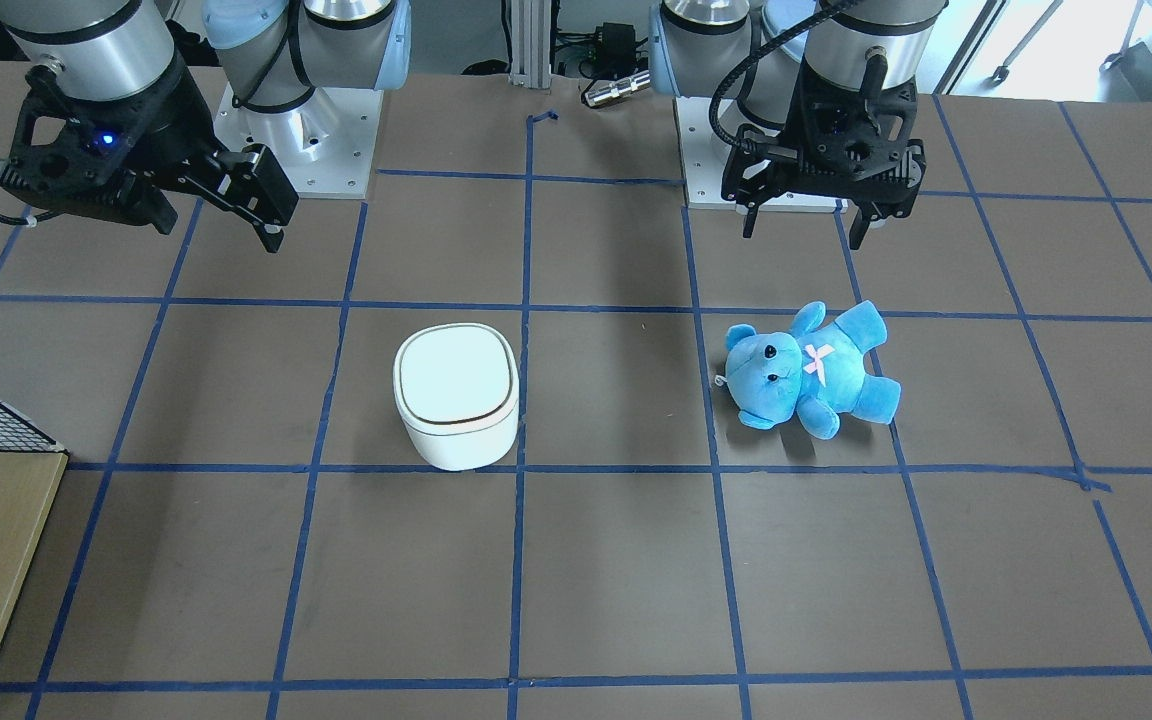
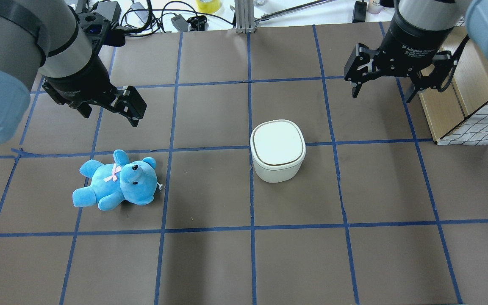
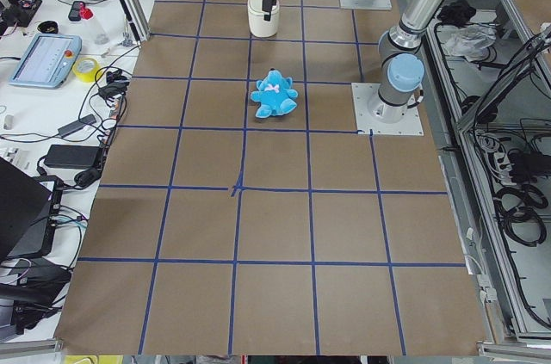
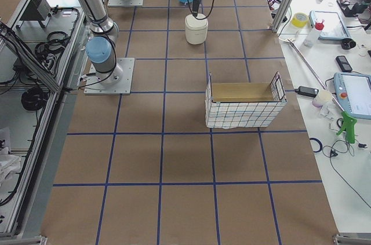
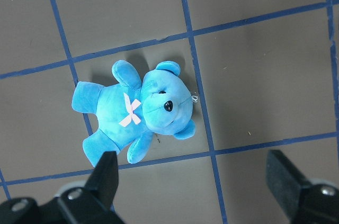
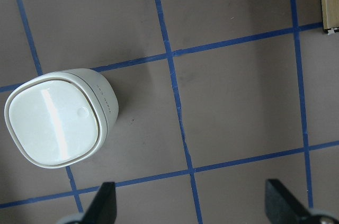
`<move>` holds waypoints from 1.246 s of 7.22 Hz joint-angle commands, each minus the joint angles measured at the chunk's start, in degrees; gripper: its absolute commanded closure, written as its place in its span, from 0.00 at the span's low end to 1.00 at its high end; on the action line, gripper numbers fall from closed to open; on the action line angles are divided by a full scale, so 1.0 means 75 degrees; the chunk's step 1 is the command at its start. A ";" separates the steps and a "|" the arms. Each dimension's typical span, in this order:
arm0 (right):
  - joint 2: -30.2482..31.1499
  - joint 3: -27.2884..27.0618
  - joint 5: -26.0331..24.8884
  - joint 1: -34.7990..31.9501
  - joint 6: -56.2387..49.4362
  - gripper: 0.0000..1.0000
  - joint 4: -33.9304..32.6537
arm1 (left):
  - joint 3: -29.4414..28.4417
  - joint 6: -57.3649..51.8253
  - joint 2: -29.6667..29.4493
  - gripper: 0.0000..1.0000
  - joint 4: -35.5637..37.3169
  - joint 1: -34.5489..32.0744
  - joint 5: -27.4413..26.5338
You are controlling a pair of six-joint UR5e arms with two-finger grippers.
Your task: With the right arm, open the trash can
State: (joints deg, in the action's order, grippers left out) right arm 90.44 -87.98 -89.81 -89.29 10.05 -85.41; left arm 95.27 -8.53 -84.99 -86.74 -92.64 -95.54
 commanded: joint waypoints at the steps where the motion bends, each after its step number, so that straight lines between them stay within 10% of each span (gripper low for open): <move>1: 0.0012 0.0000 0.0010 -0.0013 0.0019 0.00 -0.0003 | 0.0000 0.0000 0.0000 0.00 0.0000 0.0000 0.0000; 8: 0.0012 -0.0023 0.0010 -0.0024 0.0019 0.01 -0.0073 | 0.0000 0.0000 0.0000 0.00 0.0000 0.0000 0.0000; 9: 0.0012 -0.0012 0.0079 -0.0024 0.0008 0.20 -0.0085 | 0.0000 0.0000 0.0000 0.00 0.0000 0.0000 0.0000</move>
State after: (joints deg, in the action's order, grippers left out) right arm 90.49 -88.06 -89.61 -89.44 10.18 -85.97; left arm 95.27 -8.53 -84.99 -86.75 -92.64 -95.54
